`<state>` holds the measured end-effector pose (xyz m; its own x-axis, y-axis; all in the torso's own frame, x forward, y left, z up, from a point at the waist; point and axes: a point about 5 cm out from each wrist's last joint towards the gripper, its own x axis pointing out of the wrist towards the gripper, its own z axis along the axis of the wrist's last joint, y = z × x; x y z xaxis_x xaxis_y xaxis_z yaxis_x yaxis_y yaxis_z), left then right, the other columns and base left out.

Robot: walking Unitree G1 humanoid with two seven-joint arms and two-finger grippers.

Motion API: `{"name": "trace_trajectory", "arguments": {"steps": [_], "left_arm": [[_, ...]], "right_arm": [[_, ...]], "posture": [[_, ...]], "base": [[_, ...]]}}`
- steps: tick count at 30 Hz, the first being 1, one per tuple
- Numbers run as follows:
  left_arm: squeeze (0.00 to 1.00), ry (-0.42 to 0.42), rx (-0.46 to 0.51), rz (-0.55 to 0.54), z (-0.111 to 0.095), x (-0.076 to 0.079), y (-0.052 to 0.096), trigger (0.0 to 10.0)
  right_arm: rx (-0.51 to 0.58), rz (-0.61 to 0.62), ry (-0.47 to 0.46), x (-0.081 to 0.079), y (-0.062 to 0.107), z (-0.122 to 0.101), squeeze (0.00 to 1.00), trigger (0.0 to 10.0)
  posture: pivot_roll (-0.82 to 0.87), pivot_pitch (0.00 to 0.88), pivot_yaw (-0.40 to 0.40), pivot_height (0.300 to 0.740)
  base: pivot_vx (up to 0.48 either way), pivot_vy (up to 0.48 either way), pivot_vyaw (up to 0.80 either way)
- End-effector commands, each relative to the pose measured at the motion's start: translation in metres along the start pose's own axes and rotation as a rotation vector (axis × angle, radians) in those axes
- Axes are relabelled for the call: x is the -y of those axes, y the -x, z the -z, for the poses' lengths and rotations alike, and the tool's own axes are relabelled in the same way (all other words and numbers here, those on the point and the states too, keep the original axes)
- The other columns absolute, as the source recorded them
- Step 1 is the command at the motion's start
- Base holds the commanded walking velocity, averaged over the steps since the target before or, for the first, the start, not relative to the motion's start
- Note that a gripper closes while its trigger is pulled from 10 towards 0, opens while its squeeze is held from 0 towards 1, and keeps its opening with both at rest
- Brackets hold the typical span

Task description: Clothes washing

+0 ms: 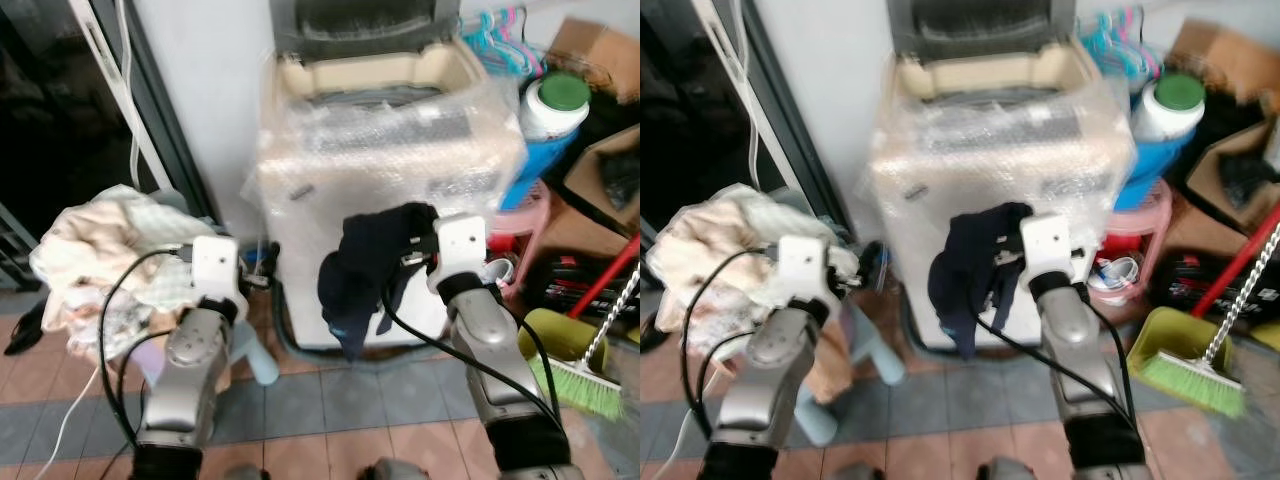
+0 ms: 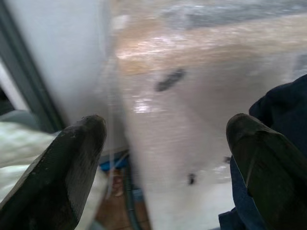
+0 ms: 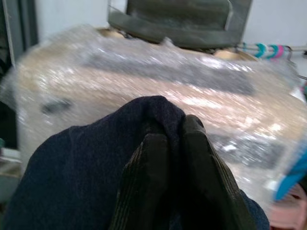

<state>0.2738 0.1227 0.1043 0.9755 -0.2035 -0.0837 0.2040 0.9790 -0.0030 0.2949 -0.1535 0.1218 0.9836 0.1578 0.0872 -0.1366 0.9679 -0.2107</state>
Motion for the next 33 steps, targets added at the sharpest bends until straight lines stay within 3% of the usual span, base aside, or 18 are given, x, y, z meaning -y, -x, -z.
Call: {"name": "trace_trajectory", "arguments": {"steps": [1,8,12,13,17,25,33], "left_arm": [[0.00,-0.008,0.001,-0.021,0.000,-0.008,0.000,10.0],[0.00,-0.031,0.042,-0.021,-0.012,-0.007,-0.001,10.0],[0.00,-0.038,0.047,-0.085,-0.014,-0.021,0.011,10.0],[0.00,-0.050,0.037,-0.125,-0.011,-0.031,0.018,10.0],[0.00,-0.063,0.025,-0.160,-0.008,-0.041,0.025,10.0],[0.00,-0.006,0.006,-0.191,0.001,-0.041,0.028,10.0],[0.00,0.012,0.012,-0.177,0.001,-0.039,0.022,10.0]], "right_arm": [[0.033,-0.007,-0.007,-0.003,-0.001,-0.006,0.00,10.0],[0.032,-0.011,0.001,-0.005,-0.001,-0.007,0.00,10.0],[0.040,-0.016,0.002,-0.008,0.001,-0.011,0.00,10.0],[0.050,-0.022,0.006,-0.010,0.000,-0.014,0.00,10.0],[0.072,-0.029,0.008,-0.011,-0.002,-0.021,0.00,10.0],[0.014,-0.004,-0.002,-0.010,0.010,-0.004,0.00,10.0],[0.022,0.000,-0.009,-0.010,0.007,-0.004,0.00,10.0]], "posture": [[-0.03,0.000,0.072,0.740],[0.02,0.000,0.073,0.740],[0.03,0.000,0.081,0.740],[0.01,0.000,0.084,0.740],[0.02,0.000,0.084,0.740],[-0.02,0.000,0.087,0.740],[-0.01,0.000,0.083,0.740]], "base": [[0.000,-0.465,0.00],[0.000,-0.236,0.00],[0.000,0.000,0.00],[0.000,0.000,0.00],[0.000,0.000,0.00],[0.000,0.000,0.00],[0.420,0.000,0.00]]}}
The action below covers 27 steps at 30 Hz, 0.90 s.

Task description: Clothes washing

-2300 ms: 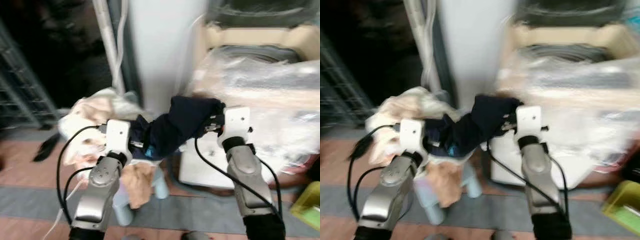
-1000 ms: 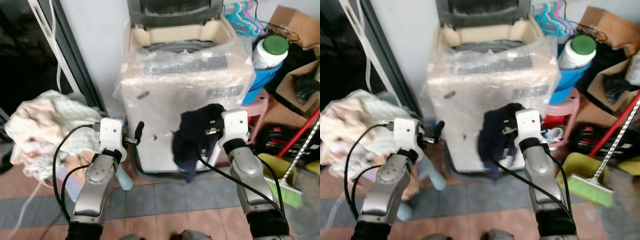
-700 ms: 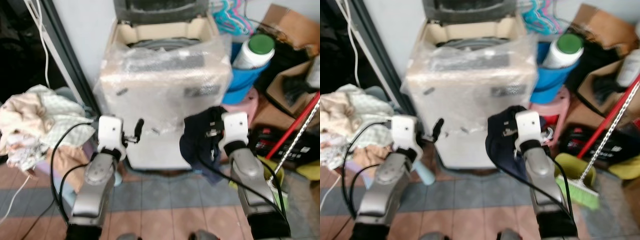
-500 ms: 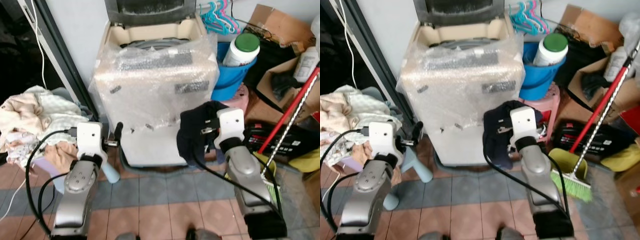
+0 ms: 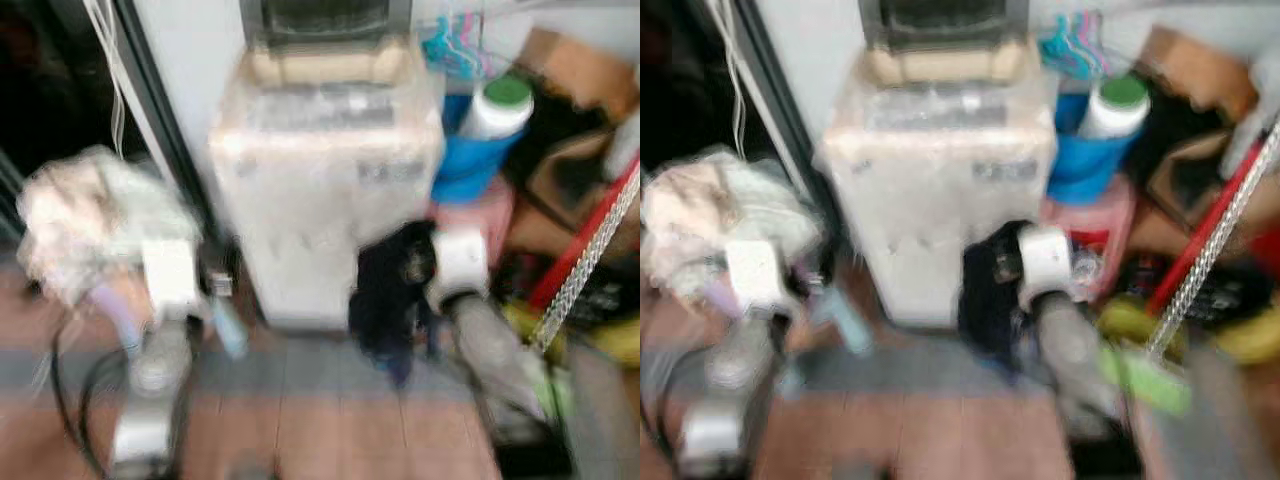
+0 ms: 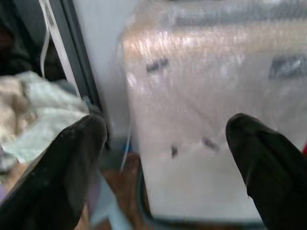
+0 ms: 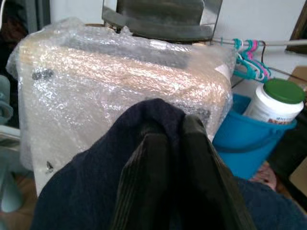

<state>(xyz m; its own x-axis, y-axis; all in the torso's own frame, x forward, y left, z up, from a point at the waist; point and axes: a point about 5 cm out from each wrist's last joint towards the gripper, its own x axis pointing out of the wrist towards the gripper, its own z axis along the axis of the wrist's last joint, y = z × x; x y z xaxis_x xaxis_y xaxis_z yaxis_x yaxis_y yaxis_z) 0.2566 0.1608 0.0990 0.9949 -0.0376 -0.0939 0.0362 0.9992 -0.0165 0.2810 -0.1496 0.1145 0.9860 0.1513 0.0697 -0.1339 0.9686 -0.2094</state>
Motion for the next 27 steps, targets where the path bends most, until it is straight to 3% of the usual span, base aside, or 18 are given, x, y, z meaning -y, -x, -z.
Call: {"name": "trace_trajectory", "arguments": {"steps": [1,6,12,17,27], "left_arm": [[0.00,-0.015,0.030,-0.002,-0.010,-0.003,-0.006,10.0],[0.00,0.003,0.032,-0.009,-0.011,-0.003,-0.010,10.0],[0.00,-0.001,0.011,0.016,-0.006,0.005,-0.009,10.0],[0.00,0.012,-0.009,0.018,-0.004,0.006,-0.011,10.0],[0.00,0.023,-0.070,0.020,0.004,0.004,-0.009,10.0]], "right_arm": [[0.036,0.006,-0.014,-0.003,-0.008,-0.007,0.00,10.0],[0.064,-0.017,-0.007,-0.007,-0.016,-0.014,0.00,10.0],[0.052,-0.001,-0.005,-0.005,-0.014,-0.009,0.00,10.0],[0.053,-0.003,-0.004,-0.006,-0.013,-0.008,0.00,10.0],[0.047,-0.004,0.000,-0.008,-0.012,-0.006,0.00,10.0]], "posture": [[-0.01,0.000,0.077,0.740],[-0.02,0.000,0.080,0.740],[-0.02,0.000,0.084,0.740],[-0.03,0.000,0.095,0.740],[-0.04,0.000,0.102,0.740]], "base": [[0.439,0.000,0.00],[0.429,0.049,0.00],[0.351,0.267,0.00],[0.000,0.000,0.00],[0.000,0.480,0.00]]}}
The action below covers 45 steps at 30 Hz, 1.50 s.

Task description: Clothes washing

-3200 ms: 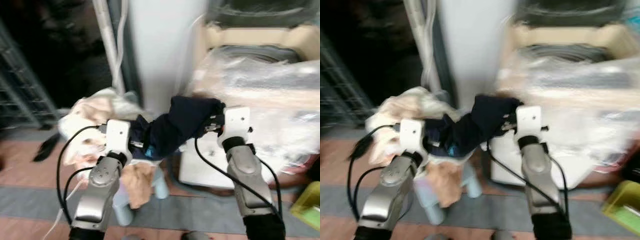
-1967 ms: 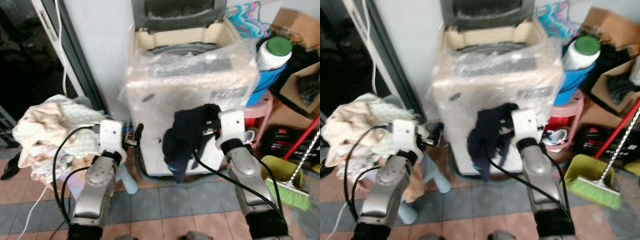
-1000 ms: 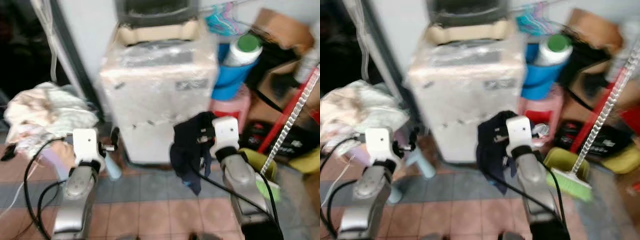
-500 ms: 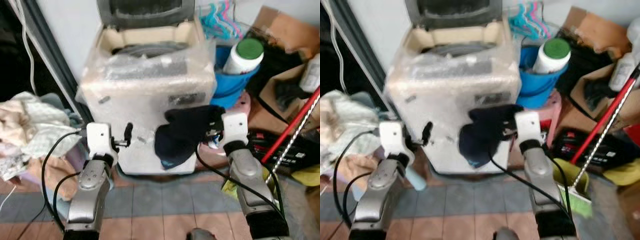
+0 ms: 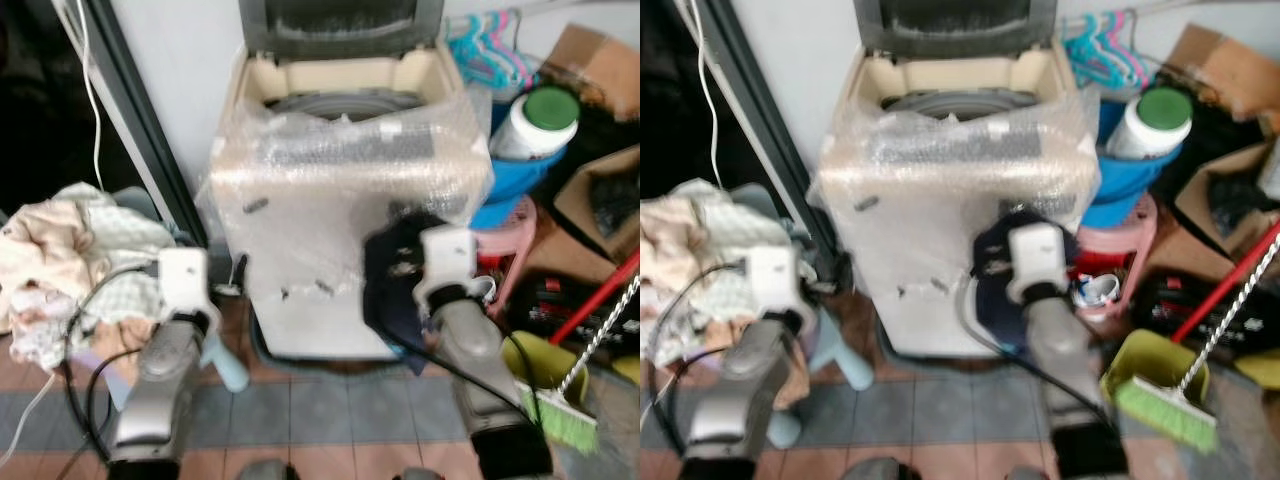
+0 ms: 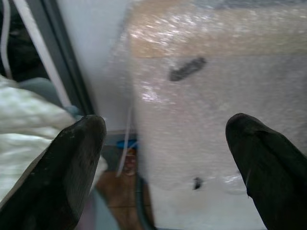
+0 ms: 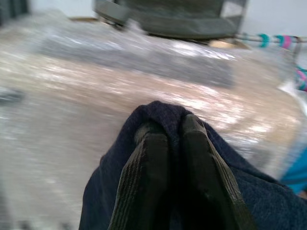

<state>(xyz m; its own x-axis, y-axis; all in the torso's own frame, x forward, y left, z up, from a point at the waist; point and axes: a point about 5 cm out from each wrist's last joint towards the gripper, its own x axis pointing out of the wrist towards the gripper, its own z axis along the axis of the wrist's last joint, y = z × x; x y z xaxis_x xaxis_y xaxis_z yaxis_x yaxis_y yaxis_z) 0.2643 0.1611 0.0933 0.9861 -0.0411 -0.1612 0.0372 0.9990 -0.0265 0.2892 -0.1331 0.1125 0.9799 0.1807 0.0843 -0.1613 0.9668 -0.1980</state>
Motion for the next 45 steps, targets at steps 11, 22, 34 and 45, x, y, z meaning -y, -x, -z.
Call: {"name": "trace_trajectory", "arguments": {"steps": [11,22,34,45], "left_arm": [[0.00,0.020,0.075,0.045,-0.010,0.008,-0.004,10.0],[0.00,0.033,0.086,0.047,-0.010,0.010,-0.005,10.0],[0.00,0.039,0.078,0.057,-0.008,0.014,-0.006,10.0],[0.00,0.036,0.063,0.039,-0.006,0.017,-0.007,10.0]], "right_arm": [[0.062,0.008,0.050,0.012,-0.010,-0.014,0.00,10.0],[0.192,-0.039,0.089,0.015,-0.032,-0.048,0.00,10.0],[0.332,0.015,0.115,0.043,-0.084,-0.114,0.00,10.0],[0.570,0.452,0.227,0.133,-0.100,-0.227,0.00,10.0]], "posture": [[-0.05,0.000,0.096,0.740],[-0.06,0.000,0.090,0.740],[-0.06,0.000,0.084,0.740],[-0.05,0.000,0.060,0.740]], "base": [[0.025,0.030,0.00],[0.390,0.000,0.46],[0.411,0.000,0.20],[0.205,0.000,0.00]]}}
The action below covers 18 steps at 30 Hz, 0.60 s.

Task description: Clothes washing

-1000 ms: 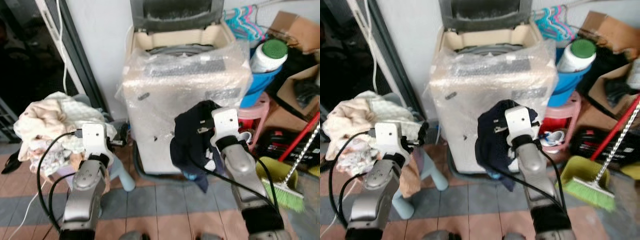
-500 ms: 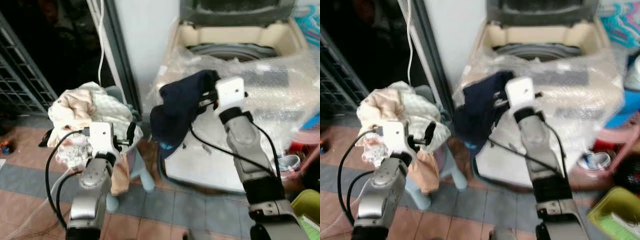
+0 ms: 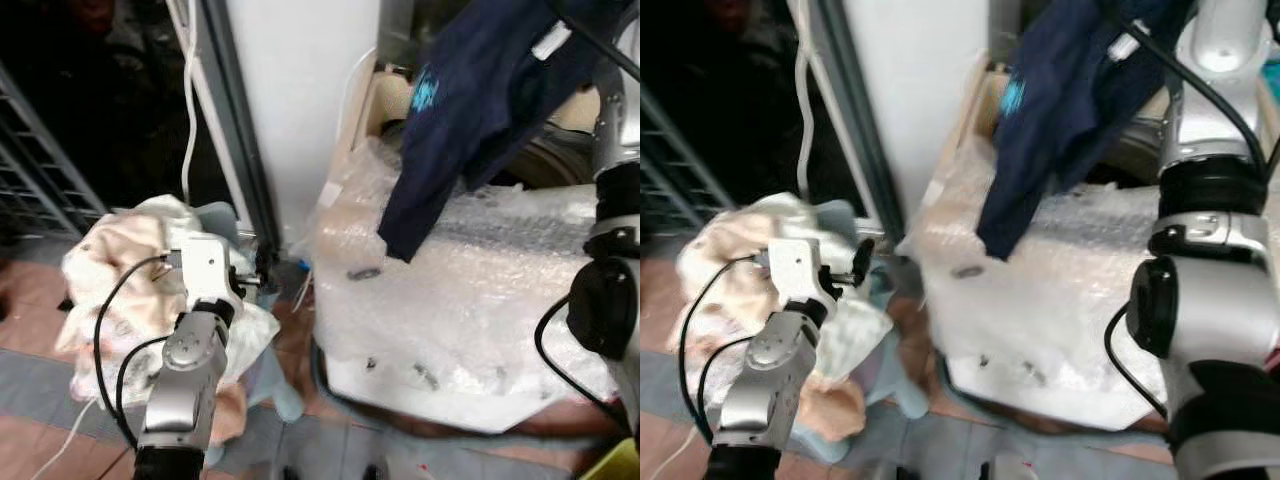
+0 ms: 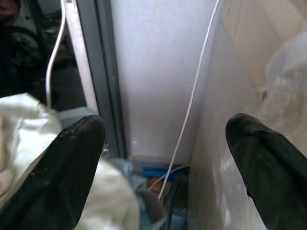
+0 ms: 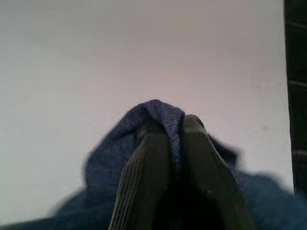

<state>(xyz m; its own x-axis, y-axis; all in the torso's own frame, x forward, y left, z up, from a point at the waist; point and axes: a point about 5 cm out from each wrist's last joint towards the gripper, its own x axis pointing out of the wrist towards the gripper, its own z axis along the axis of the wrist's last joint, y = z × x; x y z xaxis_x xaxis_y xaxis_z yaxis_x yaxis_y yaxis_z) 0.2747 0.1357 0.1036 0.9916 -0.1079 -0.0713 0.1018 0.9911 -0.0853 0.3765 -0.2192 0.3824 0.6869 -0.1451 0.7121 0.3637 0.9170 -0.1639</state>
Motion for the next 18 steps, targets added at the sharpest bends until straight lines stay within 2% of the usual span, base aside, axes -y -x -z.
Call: {"name": "trace_trajectory", "arguments": {"steps": [1,2,3,4,5,6,7,8,11,14,18], "left_arm": [[0.00,-0.016,-0.023,-0.032,0.005,-0.009,0.004,10.0],[0.00,-0.015,-0.025,-0.033,0.005,-0.009,0.004,10.0],[0.00,-0.018,-0.027,-0.029,0.005,-0.008,0.004,10.0],[0.00,-0.021,-0.028,-0.027,0.005,-0.008,0.004,10.0],[0.00,-0.023,-0.030,-0.026,0.005,-0.009,0.004,10.0],[0.00,-0.024,-0.032,-0.022,0.005,-0.008,0.004,10.0],[0.00,-0.025,-0.034,-0.019,0.006,-0.008,0.004,10.0],[0.00,-0.026,-0.035,-0.016,0.006,-0.007,0.003,10.0],[0.00,-0.013,-0.045,-0.030,0.008,-0.009,0.003,10.0],[0.00,-0.014,-0.042,-0.030,0.007,-0.009,0.002,10.0],[0.00,-0.020,-0.040,-0.035,0.007,-0.010,0.002,10.0]], "right_arm": [[-0.024,-0.060,0.013,-0.019,0.008,0.007,0.00,10.0],[-0.067,-0.083,0.019,-0.025,0.017,0.018,0.00,10.0],[-0.195,-0.159,-0.014,-0.044,0.048,0.049,0.00,10.0],[-0.276,-0.237,-0.054,-0.061,0.076,0.067,0.00,10.0],[-0.315,-0.294,-0.085,-0.072,0.096,0.074,0.00,10.0],[-0.319,-0.330,-0.094,-0.076,0.107,0.076,0.41,10.0],[-0.319,-0.353,-0.100,-0.079,0.113,0.076,0.41,10.0],[-0.326,-0.381,-0.112,-0.081,0.121,0.077,1.00,10.0],[-0.332,-0.443,-0.179,-0.086,0.143,0.075,1.00,10.0],[-0.310,-0.451,-0.211,-0.088,0.149,0.067,1.00,10.0],[-0.267,-0.486,-0.189,-0.091,0.160,0.058,1.00,10.0]], "posture": [[-0.05,0.000,0.060,0.740],[-0.05,0.000,0.061,0.740],[-0.05,0.000,0.062,0.740],[-0.05,0.000,0.068,0.740],[-0.05,0.000,0.070,0.740],[-0.06,0.000,0.073,0.740],[-0.06,0.000,0.073,0.740],[-0.06,0.000,0.074,0.740],[-0.07,0.000,0.077,0.740],[-0.06,0.000,0.071,0.740],[-0.06,0.000,0.066,0.740]], "base": [[0.000,0.000,0.00],[0.000,0.000,0.00],[0.000,0.000,0.00],[0.000,0.000,0.00],[0.000,0.000,0.00],[0.000,0.000,0.00],[0.000,0.000,0.00],[0.000,0.000,0.00],[0.000,0.000,0.00],[0.000,0.000,0.00],[0.000,0.000,0.00]]}}
